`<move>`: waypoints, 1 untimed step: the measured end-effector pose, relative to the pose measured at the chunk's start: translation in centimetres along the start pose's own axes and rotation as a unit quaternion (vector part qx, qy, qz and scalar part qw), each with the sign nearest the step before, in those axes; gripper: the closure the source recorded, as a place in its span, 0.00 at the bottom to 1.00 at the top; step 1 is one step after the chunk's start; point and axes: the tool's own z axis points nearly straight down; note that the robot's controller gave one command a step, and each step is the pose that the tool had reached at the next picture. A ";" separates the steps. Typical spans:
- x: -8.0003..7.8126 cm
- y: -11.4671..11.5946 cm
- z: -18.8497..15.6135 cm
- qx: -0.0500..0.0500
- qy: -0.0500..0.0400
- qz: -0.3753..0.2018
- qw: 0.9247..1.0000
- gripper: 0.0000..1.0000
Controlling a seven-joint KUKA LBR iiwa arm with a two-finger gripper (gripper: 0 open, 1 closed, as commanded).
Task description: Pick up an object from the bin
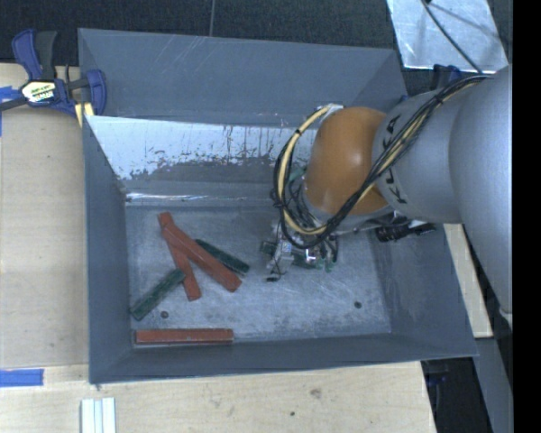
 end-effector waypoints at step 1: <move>0.3 -1.4 0.0 0.000 0.001 0.000 1.000 1.00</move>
Offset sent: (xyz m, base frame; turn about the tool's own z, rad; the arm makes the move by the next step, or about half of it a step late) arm -0.0059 -0.0126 -0.0009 -0.0029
